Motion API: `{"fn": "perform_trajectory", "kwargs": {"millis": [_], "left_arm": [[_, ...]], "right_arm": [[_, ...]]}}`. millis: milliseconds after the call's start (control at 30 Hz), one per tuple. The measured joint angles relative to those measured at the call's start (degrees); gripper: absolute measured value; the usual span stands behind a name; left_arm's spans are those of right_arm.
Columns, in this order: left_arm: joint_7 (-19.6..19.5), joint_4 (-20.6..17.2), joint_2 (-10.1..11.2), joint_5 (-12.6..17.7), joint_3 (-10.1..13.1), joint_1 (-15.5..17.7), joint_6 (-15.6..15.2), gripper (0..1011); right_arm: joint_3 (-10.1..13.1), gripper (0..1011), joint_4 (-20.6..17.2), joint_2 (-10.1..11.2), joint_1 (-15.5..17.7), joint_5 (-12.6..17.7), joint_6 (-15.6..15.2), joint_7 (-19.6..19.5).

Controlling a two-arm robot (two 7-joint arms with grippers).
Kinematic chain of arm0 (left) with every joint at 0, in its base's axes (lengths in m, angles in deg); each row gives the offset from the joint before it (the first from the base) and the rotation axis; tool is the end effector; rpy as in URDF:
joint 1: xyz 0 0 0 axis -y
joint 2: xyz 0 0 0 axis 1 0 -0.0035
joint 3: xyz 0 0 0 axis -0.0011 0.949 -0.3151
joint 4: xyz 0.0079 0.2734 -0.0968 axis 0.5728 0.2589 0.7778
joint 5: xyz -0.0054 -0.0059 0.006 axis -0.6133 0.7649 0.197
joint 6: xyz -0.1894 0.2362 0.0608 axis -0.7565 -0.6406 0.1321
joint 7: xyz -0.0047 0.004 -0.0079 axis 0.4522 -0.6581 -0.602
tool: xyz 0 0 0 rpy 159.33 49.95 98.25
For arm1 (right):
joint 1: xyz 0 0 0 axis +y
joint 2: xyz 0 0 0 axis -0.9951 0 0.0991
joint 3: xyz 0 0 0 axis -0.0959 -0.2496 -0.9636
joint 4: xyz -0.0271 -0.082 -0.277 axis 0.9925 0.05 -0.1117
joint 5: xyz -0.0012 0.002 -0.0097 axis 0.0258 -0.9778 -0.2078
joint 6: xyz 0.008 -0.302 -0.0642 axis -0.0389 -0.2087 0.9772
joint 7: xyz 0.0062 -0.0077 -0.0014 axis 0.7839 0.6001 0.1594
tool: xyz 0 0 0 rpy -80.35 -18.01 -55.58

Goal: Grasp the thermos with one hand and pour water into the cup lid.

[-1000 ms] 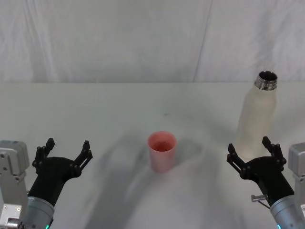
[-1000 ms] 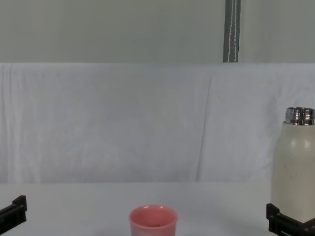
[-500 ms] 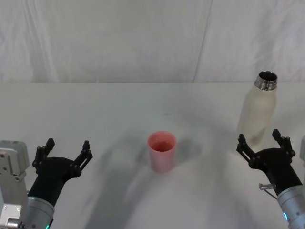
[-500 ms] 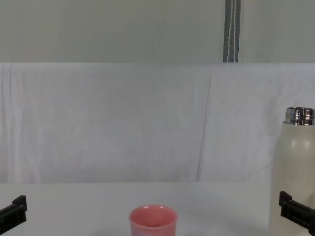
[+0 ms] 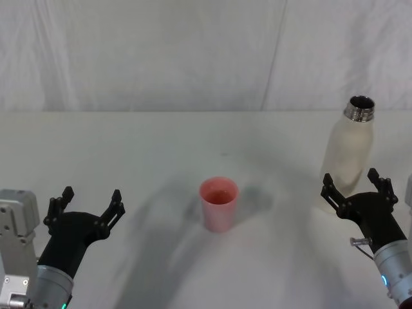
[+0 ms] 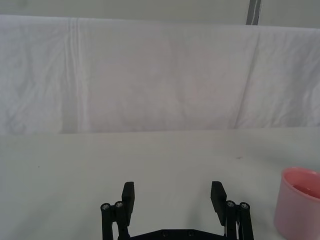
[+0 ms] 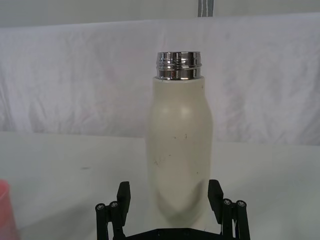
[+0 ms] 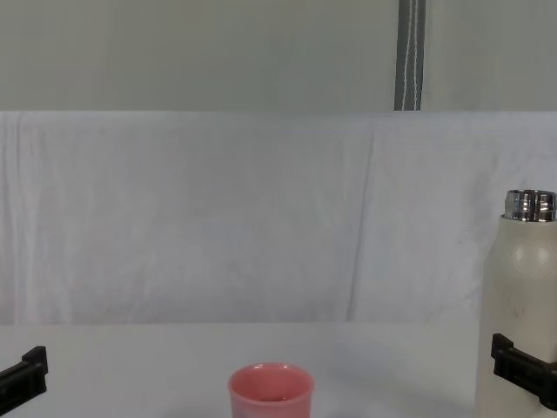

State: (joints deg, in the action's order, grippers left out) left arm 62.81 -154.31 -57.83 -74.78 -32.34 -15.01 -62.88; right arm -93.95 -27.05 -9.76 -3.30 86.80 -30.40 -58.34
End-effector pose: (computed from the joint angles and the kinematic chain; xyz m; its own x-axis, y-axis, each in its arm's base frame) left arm 0.2530 0.0376 -0.2851 0.1245 0.9917 -0.0327 -0.9921 0.1240 -0.0175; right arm 0.3139 0.0152 -0.3097 0.2100 -0.9775 -0.0198 0.9751 0.2079 0.0778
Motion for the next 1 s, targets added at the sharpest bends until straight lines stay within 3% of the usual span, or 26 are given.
{"fn": "perform_trajectory", "kwargs": {"millis": [1000], "left_arm": [[0.00, 0.00, 0.00, 0.00, 0.00, 0.00, 0.00, 1001]], "right_arm": [[1.27, 1002, 8.56, -0.54, -7.34, 1.41, 1.10, 2.59]]}}
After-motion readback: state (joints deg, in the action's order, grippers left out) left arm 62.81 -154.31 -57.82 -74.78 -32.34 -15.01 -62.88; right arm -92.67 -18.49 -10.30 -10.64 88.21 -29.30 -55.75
